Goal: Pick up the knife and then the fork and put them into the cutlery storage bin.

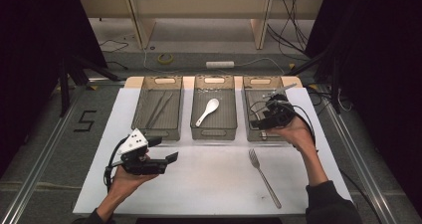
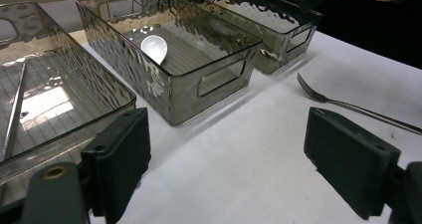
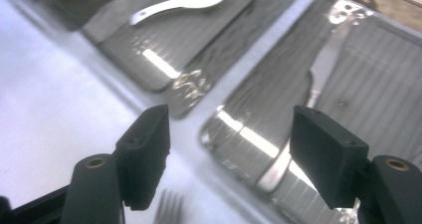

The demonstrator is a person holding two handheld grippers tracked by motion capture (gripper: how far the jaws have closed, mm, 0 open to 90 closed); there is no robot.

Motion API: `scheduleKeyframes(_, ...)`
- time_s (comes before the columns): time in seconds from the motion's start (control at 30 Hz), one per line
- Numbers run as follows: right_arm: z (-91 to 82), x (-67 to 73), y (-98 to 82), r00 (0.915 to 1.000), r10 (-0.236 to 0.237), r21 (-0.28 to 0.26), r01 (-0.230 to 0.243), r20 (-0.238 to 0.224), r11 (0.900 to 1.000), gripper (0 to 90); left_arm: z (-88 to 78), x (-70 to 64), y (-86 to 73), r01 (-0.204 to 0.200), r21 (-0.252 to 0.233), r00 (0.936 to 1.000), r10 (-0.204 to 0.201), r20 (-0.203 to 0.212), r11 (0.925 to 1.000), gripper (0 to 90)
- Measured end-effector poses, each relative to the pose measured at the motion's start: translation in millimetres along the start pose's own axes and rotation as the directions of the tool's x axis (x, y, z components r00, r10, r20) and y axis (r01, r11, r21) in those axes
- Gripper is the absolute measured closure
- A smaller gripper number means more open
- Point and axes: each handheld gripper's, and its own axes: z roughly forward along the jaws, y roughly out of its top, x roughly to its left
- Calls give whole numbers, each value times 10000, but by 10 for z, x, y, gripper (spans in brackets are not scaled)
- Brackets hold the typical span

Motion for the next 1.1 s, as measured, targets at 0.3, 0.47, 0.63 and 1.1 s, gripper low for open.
scheduleKeyframes(0.3,-80,284,-191,9979,-568,-27,567,-299,9984,278,0,-1,0,-9,-13,10000,9,-14,10000,177)
scheduleKeyframes(0.47,-74,362,-271,9967,-732,290,743,-353,9968,250,-1,-13,4,-117,-27,9999,117,5,9999,177)
scheduleKeyframes(0.63,-59,436,-404,9939,-960,867,1004,-536,9912,258,-2,-16,1,-165,-58,9999,165,-12,9998,177)
scheduleKeyframes(1.1,-27,543,-651,9930,-1021,1848,1116,-599,9764,250,-21,-17,0,-180,-133,9998,179,-49,9997,175)
